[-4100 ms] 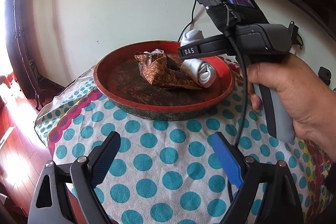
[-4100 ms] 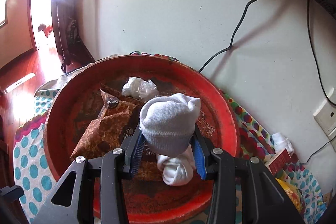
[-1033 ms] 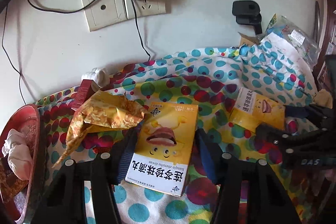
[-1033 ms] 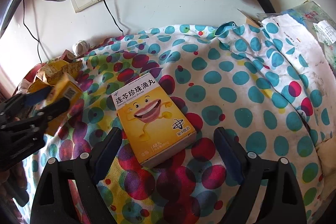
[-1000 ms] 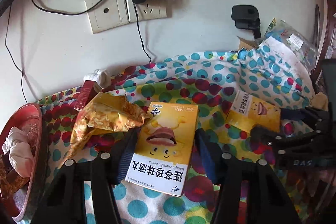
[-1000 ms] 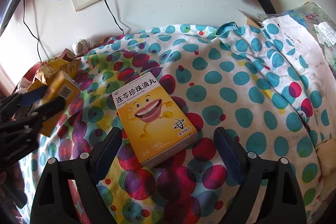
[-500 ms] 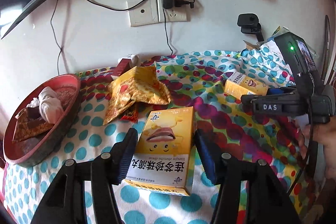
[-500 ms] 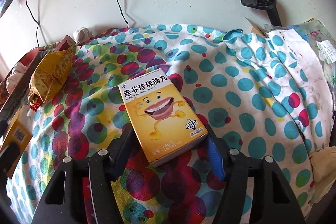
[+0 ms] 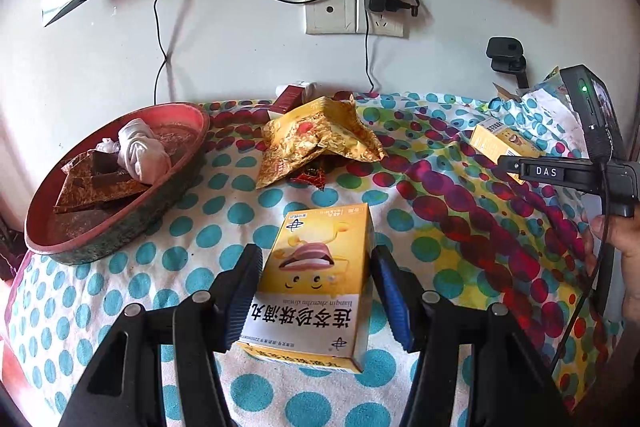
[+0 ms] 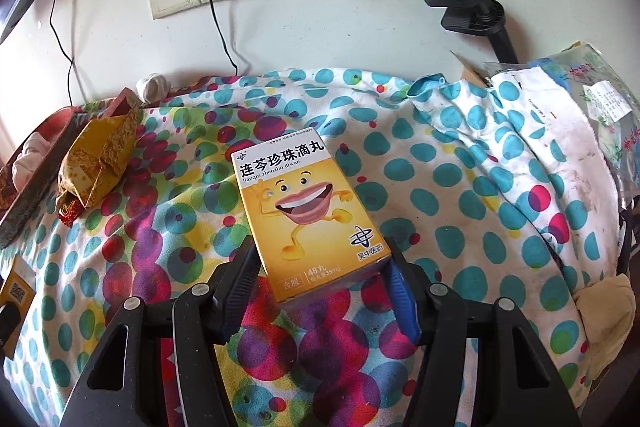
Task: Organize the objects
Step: 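Carry the yellow medicine box over the red tray with the left gripper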
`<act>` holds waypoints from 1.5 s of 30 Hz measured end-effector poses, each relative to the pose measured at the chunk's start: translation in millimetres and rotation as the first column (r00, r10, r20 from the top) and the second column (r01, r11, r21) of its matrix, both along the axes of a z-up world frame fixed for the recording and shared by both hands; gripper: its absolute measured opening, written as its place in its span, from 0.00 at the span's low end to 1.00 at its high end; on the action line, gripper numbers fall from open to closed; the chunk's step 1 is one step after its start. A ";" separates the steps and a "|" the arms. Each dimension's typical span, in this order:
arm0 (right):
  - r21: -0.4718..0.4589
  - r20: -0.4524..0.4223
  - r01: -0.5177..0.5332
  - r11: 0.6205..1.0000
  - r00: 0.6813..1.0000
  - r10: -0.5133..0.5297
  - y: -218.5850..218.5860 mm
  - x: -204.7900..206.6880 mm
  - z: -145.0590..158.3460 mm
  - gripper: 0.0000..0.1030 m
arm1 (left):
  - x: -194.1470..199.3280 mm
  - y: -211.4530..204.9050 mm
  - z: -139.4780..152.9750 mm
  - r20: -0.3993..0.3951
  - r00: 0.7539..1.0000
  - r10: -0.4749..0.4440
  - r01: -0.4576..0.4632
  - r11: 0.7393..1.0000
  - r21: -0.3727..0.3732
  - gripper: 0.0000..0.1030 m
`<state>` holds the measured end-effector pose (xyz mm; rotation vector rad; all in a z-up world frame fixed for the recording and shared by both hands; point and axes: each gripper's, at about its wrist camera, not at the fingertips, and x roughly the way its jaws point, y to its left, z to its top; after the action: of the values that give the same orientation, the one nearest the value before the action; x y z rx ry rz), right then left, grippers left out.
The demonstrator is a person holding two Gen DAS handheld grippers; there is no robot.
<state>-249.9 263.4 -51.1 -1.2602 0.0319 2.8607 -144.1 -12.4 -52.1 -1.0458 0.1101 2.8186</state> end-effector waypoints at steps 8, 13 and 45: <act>0.072 -0.037 -0.019 0.997 0.999 0.021 -11.8 4.7 6.4 0.56 | 5.6 -22.3 4.0 -0.011 0.999 0.051 -0.051 0.999 0.008 0.56; 0.118 -0.042 -0.042 0.992 0.998 0.048 -21.6 5.7 7.2 0.56 | 7.8 -38.9 7.4 -0.021 0.996 0.088 -0.088 0.996 0.003 0.56; 0.119 -0.034 -0.052 0.991 0.998 0.057 -25.2 4.4 5.7 0.56 | -99.4 -295.3 32.5 -0.004 0.813 0.583 -0.580 0.808 -0.108 0.56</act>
<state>-245.6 238.1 -45.5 -1.2044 -0.1720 2.8822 -243.5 -307.7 -19.6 -1.3366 -0.0880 3.3699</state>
